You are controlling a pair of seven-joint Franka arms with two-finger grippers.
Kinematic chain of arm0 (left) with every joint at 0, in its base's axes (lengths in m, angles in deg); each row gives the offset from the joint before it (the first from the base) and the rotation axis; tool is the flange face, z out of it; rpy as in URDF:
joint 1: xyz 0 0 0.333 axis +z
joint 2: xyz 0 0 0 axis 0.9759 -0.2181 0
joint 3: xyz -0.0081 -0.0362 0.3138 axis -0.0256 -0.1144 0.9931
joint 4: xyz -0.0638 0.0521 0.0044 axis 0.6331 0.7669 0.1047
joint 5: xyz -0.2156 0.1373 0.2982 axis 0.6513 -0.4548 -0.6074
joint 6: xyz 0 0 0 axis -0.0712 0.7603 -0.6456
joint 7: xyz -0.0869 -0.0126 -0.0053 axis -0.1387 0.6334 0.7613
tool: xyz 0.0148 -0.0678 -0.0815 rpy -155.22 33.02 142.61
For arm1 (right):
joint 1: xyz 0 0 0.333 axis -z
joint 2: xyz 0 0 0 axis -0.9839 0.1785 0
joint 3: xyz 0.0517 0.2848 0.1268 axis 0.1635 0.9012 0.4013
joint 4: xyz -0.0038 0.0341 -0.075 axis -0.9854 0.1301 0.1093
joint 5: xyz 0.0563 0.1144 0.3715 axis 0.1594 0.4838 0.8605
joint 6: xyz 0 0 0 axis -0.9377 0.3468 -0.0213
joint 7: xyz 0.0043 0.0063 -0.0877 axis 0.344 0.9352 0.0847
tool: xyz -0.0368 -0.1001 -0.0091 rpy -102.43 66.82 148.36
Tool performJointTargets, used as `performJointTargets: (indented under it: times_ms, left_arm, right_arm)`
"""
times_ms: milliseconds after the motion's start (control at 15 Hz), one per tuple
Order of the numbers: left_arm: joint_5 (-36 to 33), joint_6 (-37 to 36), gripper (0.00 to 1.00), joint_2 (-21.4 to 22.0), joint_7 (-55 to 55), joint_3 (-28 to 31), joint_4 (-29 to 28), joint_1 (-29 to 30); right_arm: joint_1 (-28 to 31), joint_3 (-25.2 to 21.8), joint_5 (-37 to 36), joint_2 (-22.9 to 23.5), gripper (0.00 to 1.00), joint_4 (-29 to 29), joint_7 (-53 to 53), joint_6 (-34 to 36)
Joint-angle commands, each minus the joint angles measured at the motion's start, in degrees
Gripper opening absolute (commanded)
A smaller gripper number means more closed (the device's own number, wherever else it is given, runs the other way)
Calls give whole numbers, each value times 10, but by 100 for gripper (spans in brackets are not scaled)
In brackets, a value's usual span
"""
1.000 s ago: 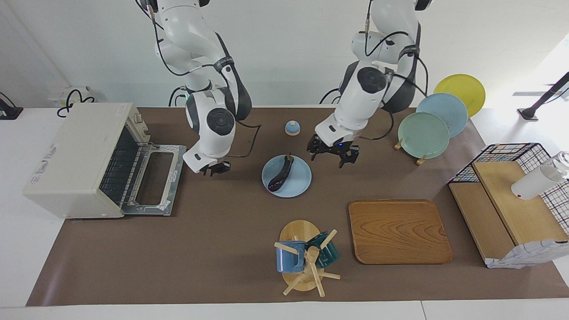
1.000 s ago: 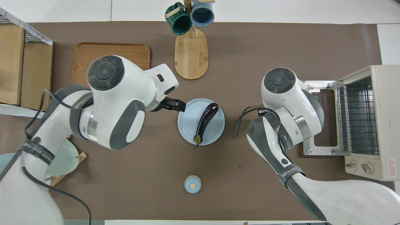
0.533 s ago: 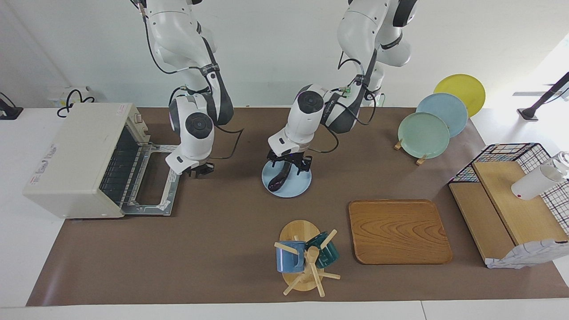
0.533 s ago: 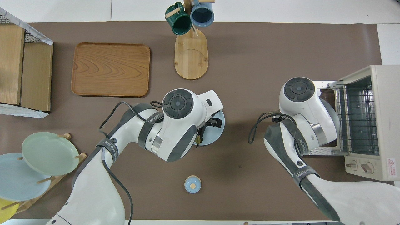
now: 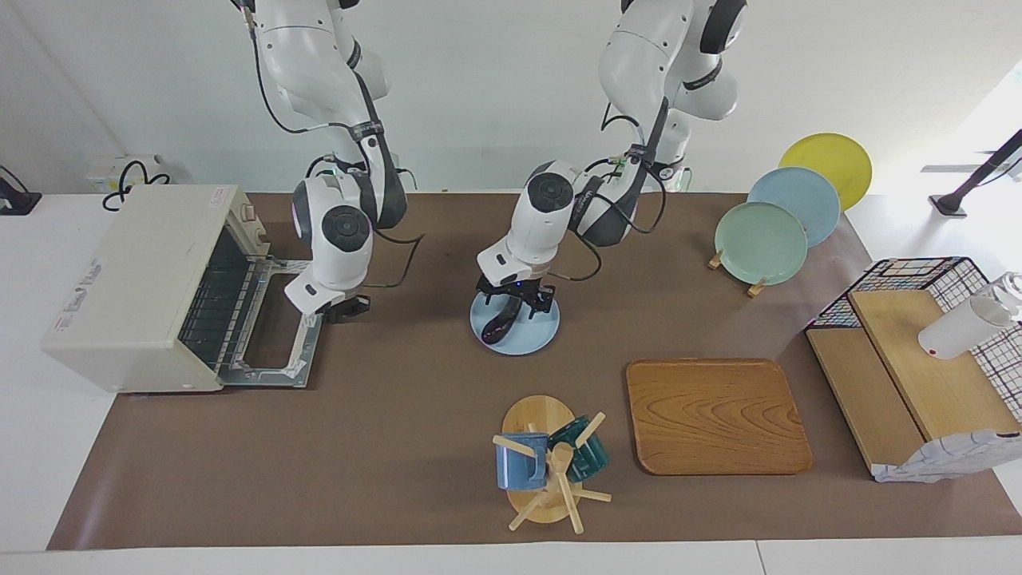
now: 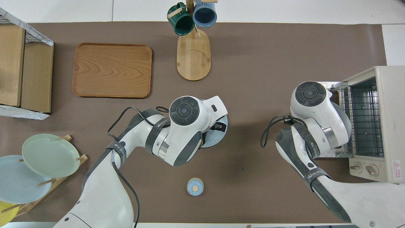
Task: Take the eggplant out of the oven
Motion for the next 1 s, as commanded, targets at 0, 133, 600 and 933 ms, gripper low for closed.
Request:
performJointTargets:
  times_ms: [0,133,600,933]
  left_arm:
    - [10,36,100,5,-4,9,-25,-13]
    - [10,37,95,5,-4,10,-26,-13]
    - [10,19,5,5,-5,9,-20,-5]
    - [13,-37,0,37,-6,9,-11,33]
  right_arm:
    - [13,6,-13,-16,15,17,18,-14]
    - [13,6,-20,-16,15,17,18,-17]
    - [19,6,-65,-20,15,8,54,16]
    - [19,6,-68,-36,12,-26,106,83]
